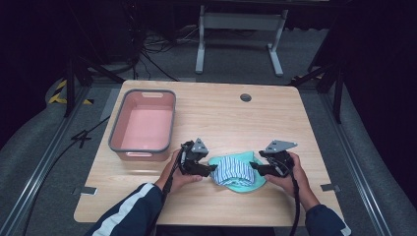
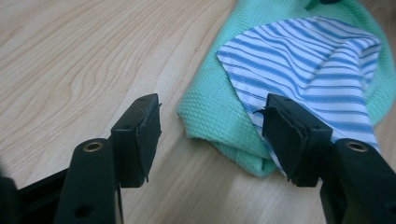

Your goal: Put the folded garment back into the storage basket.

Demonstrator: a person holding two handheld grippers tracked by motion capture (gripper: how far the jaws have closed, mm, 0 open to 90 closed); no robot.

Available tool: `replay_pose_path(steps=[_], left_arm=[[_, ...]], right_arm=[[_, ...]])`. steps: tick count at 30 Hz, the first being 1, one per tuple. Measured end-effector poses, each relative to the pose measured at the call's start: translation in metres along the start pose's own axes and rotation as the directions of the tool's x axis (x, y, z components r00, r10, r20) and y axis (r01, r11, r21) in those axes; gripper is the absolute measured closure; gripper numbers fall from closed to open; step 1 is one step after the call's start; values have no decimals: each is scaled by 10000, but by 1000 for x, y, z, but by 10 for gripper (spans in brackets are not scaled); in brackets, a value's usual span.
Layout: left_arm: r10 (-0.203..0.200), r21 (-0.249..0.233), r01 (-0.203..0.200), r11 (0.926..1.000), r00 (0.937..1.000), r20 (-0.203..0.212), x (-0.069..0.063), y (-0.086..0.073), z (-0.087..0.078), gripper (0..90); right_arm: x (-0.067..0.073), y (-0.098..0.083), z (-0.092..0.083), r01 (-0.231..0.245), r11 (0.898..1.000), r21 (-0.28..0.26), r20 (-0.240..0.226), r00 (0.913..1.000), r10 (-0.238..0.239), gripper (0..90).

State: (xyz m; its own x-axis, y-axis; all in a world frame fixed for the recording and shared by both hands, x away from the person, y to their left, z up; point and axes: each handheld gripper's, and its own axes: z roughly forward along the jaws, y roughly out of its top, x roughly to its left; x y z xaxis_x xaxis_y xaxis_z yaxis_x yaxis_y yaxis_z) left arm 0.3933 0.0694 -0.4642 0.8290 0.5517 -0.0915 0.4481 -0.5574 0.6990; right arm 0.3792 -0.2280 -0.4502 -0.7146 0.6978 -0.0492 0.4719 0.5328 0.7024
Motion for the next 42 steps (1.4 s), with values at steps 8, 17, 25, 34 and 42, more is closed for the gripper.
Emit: replay_pose_path(steps=[8, 17, 25, 34, 42], left_arm=[[-107, 345, 108, 9993, 9999, -21, 5, -3, 13, 255], [-180, 302, 189, 9994, 9995, -273, 8, -5, 14, 214], [-82, 373, 89, 9993, 9998, -181, 4, -3, 13, 356], [-348, 174, 331, 9993, 9936, 1073, 7, -3, 14, 675], [-406, 265, 370, 9990, 9879, 1494, 8, -3, 14, 788]], right_arm=[[3, -3, 19, -121, 9980, 622, 224, 9997, 107, 396], [-2, -8, 23, -872, 9942, 629, -249, 9957, 889, 407], [10, -6, 19, -929, 9913, 934, -160, 9954, 948, 558], [18, -6, 15, -866, 9907, 1049, -410, 9950, 913, 735], [18, -9, 14, -1282, 9879, 869, -592, 9893, 1336, 790]])
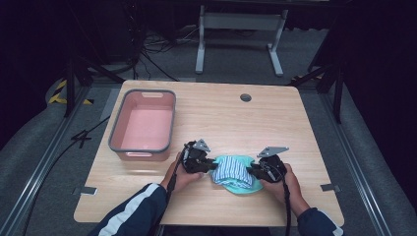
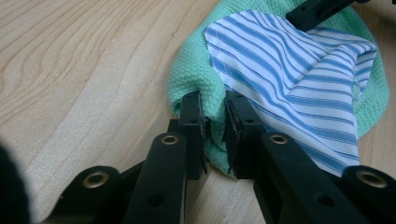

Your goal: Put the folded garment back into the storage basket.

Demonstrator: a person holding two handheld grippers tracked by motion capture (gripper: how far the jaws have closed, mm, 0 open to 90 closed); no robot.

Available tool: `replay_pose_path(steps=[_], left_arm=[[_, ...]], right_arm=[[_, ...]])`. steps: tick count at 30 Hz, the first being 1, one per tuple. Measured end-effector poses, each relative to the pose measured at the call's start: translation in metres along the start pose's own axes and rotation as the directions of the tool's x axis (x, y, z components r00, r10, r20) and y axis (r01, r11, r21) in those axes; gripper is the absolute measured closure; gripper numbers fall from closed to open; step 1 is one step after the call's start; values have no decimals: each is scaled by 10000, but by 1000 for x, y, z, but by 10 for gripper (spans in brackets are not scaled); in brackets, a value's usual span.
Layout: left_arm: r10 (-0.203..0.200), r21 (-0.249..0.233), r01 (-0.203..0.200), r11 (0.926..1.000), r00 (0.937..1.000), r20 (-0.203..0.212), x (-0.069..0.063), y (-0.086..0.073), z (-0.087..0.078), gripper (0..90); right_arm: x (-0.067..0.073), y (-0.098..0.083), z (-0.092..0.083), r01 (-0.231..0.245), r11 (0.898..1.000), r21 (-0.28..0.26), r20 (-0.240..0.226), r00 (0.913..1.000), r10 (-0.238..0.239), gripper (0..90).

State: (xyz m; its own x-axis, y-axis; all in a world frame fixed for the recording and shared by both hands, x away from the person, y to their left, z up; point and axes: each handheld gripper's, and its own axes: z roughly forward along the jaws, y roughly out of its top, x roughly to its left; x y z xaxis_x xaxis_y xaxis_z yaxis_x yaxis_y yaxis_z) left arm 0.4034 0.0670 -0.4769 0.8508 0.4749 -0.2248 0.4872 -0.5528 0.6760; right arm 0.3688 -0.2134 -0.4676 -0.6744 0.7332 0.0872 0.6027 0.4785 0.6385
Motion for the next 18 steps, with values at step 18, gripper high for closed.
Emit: replay_pose_path(steps=[18], left_arm=[[1218, 473, -1191, 9918, 9907, -598, -16, 7, -6, 849]], right_arm=[[8, -2, -6, 350, 9994, -58, -94, 9993, -351, 802]])
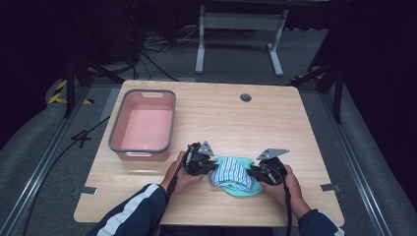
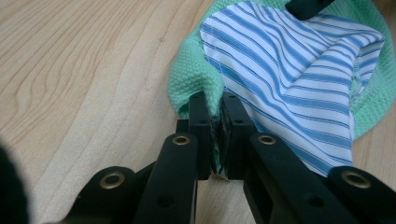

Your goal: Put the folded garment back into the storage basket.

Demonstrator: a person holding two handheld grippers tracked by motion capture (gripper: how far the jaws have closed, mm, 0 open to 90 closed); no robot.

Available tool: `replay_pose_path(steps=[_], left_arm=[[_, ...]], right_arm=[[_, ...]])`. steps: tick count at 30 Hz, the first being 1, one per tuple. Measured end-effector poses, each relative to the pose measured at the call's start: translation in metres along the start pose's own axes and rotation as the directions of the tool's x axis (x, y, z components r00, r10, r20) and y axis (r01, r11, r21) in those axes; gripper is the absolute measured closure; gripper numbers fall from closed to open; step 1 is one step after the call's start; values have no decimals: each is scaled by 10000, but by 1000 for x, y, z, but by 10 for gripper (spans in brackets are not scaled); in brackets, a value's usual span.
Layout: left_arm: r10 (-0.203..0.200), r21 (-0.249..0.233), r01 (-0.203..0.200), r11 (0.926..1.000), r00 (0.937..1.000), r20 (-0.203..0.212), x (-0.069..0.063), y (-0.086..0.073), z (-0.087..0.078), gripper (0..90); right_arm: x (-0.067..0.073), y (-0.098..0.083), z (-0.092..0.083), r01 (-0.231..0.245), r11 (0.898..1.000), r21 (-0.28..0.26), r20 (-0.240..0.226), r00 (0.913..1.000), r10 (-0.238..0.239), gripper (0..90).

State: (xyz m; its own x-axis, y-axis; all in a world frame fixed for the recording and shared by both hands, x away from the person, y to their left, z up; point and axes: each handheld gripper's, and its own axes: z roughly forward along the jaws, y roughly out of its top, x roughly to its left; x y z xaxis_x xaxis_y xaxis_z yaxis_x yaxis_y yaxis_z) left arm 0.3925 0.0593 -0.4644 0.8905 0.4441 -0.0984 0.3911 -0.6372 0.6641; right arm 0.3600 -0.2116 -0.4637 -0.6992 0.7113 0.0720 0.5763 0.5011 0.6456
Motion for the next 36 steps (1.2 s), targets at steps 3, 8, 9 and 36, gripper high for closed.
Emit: replay_pose_path(steps=[3, 8, 9, 36], left_arm=[[45, 8, -45, 10000, 10000, 1, -2, 3, 0, 849], [366, 10, -365, 9993, 9993, -69, -7, 9, -1, 849], [380, -48, -380, 9993, 9992, -80, -7, 10, -2, 850], [706, -819, -734, 9939, 9968, -369, -5, 39, -30, 856]], right_arm=[[0, -1, -3, -32, 9999, -129, -4, 10000, 32, 802], [1, -2, -8, -81, 9998, -194, 48, 10000, 82, 802], [0, -2, -9, -69, 9997, -227, 64, 10000, 71, 802], [0, 15, -33, -433, 9922, -1168, 329, 9983, 474, 803]])
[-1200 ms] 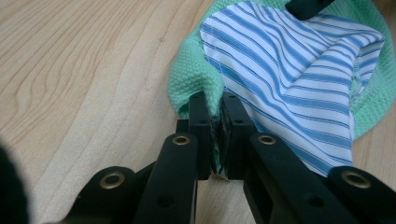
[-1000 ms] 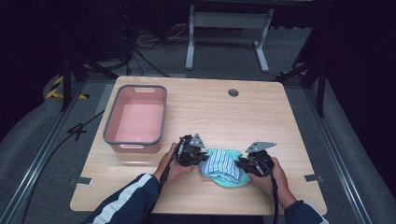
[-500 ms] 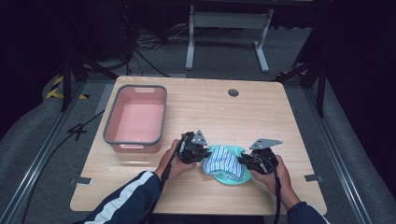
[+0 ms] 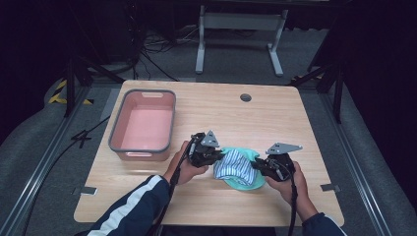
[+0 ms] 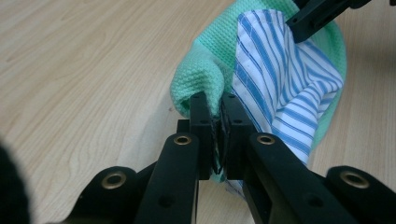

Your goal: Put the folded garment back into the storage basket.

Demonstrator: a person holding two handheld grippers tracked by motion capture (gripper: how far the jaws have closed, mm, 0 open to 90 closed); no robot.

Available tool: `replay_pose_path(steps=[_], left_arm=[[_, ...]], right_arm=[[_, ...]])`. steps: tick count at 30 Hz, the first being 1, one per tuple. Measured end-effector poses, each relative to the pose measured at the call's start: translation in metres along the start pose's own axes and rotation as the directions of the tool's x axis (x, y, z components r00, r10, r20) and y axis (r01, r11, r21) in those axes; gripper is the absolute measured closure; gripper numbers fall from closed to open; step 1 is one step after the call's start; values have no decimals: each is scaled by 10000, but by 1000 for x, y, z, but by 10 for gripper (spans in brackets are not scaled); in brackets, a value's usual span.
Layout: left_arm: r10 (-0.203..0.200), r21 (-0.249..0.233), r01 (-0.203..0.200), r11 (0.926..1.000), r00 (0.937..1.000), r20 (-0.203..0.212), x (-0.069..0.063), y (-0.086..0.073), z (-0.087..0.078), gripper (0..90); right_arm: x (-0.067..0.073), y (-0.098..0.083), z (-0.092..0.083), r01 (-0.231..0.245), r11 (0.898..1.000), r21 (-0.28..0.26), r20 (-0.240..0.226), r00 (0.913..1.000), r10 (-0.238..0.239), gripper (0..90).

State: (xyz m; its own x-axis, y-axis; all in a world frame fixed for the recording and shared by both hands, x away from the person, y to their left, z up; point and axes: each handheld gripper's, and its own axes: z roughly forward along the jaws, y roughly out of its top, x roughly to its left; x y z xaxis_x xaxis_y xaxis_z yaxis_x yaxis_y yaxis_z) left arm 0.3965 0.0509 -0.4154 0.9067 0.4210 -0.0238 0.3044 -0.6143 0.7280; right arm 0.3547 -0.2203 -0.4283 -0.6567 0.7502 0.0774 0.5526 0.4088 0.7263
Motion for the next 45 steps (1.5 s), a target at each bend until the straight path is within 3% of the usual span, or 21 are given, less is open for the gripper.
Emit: replay_pose_path(steps=[7, 16, 22, 27, 31, 40, 45], left_arm=[[-218, -269, 213, 9994, 9996, -203, 6, 5, -14, 856], [-232, -369, 210, 9991, 9979, -609, 13, 10, -37, 856], [-364, -490, 319, 9983, 9950, -931, 19, 11, -53, 856], [-601, -599, 531, 9968, 9906, -1226, 24, 11, -64, 856], [-565, -673, 464, 9967, 9860, -1570, 28, 12, -72, 856], [-941, -954, 776, 9924, 9787, -1826, 42, 6, -87, 856], [-1135, -1003, 943, 9905, 9716, -2077, 48, 1, -96, 855]], right_arm=[[3, 14, -3, -33, 9996, -288, -19, 10000, 32, 803], [3, 32, -2, -64, 9979, -651, -72, 10000, 60, 803], [9, 57, 0, 285, 9962, -820, -28, 9996, -289, 803], [15, 73, 1, 599, 9937, -951, -41, 9982, -606, 803], [17, 85, 3, 754, 9922, -991, -23, 9971, -760, 803], [28, 105, 11, 1005, 9892, -1069, -42, 9948, -1015, 803], [35, 117, 16, 1168, 9873, -1079, -30, 9930, -1178, 802]])
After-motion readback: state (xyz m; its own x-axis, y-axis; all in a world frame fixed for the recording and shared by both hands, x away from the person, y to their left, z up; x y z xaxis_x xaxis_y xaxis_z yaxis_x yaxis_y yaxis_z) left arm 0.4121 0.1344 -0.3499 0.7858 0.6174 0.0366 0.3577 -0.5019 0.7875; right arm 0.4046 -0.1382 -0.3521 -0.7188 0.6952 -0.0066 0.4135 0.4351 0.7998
